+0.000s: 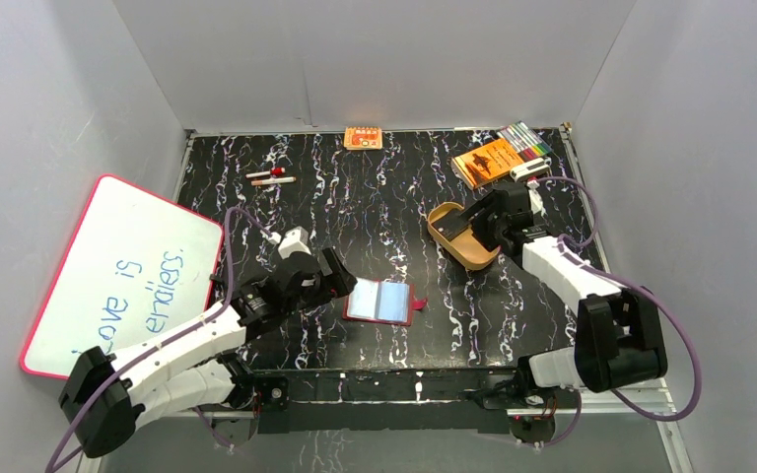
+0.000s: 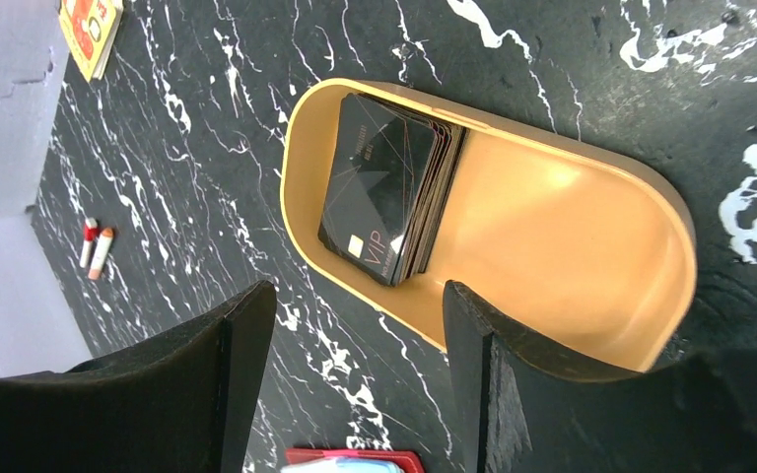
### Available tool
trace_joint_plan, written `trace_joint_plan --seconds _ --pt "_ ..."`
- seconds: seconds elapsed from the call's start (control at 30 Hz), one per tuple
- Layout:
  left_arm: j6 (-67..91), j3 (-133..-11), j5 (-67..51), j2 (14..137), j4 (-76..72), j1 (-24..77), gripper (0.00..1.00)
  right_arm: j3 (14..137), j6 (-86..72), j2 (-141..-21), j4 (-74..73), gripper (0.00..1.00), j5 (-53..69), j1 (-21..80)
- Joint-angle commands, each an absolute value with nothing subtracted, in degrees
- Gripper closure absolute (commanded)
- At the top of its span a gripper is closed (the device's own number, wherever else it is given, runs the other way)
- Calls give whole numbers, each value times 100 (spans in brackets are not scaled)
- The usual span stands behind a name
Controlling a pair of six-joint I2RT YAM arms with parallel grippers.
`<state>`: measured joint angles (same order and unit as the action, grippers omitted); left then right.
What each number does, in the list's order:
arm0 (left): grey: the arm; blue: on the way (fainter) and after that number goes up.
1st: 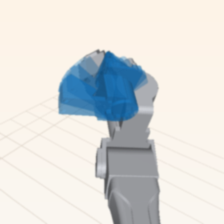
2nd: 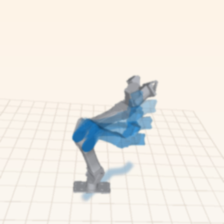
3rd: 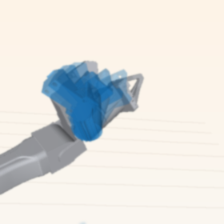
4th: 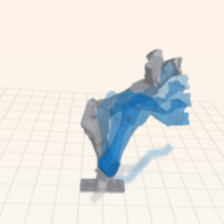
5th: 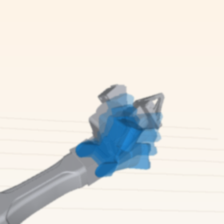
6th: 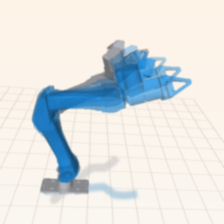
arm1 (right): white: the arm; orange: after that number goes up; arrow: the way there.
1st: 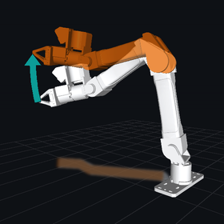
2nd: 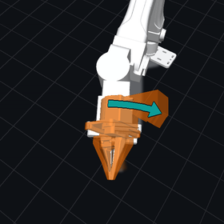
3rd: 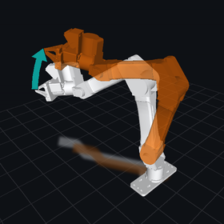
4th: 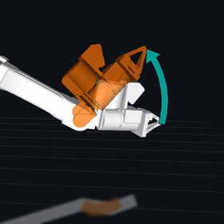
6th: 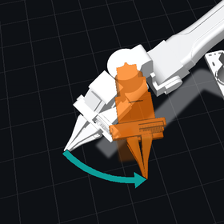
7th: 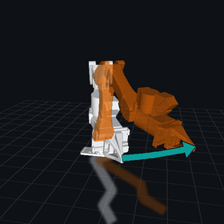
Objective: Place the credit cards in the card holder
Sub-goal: Pick up the credit card from the storage box.
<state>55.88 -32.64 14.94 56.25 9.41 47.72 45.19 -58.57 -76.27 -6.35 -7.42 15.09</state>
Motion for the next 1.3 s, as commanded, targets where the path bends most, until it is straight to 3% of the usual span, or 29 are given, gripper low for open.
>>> trace_joint_plan --seconds 0.0,0.67,1.27 --pt "5790 -3088 1941 5289 1219 4738 10 4636 -6407 -7927 -112 30 -822 1485" --pt "5476 -3146 1986 5601 1140 4740 11 4844 -6786 -9215 243 34 -941 1476" --pt "5547 -3087 1856 5695 1033 4738 12 4510 -6556 -9065 339 57 -923 1422"
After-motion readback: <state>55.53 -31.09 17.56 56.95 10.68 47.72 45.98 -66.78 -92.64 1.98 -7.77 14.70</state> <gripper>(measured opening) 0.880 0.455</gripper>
